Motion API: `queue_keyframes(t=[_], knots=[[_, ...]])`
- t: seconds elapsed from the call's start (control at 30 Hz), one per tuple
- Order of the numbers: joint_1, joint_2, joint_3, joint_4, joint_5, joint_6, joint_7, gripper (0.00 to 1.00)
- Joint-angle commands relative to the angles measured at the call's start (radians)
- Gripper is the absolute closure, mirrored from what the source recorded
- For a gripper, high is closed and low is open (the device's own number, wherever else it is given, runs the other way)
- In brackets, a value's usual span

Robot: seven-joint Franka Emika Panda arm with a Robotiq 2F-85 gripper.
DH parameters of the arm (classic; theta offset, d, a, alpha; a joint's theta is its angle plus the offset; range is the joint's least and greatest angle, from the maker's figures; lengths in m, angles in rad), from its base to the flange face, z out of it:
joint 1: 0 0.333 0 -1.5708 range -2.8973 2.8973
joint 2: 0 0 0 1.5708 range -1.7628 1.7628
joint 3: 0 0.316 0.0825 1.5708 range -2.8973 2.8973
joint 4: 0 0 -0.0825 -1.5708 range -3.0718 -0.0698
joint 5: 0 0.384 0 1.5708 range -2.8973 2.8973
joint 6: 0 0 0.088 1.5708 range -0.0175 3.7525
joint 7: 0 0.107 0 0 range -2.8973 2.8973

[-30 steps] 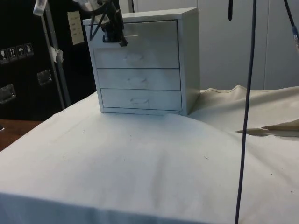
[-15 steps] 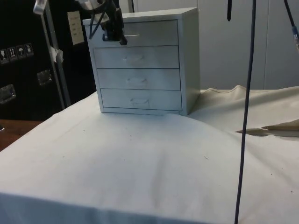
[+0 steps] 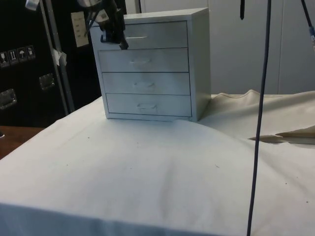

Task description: Open the drawer, then close it.

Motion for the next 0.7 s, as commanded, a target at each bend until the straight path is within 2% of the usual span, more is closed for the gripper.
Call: queue_keyframes(t=[0.0,0.23,0.27,0.6,0.63,0.67], knots=[[0.0,-0.007,0.005,-0.003,0.013,0.003,-0.002,1.0],[0.006,-0.009,0.014,0.002,0.068,0.007,-0.003,1.0],[0.007,-0.002,0.01,0.005,0.06,0.003,-0.001,1.0],[0.009,-0.015,0.034,0.007,0.134,0.011,-0.002,1.0],[0.01,-0.008,0.029,0.009,0.121,0.007,-0.001,1.0],[0.01,-0.015,0.036,0.008,0.141,0.011,-0.001,1.0]])
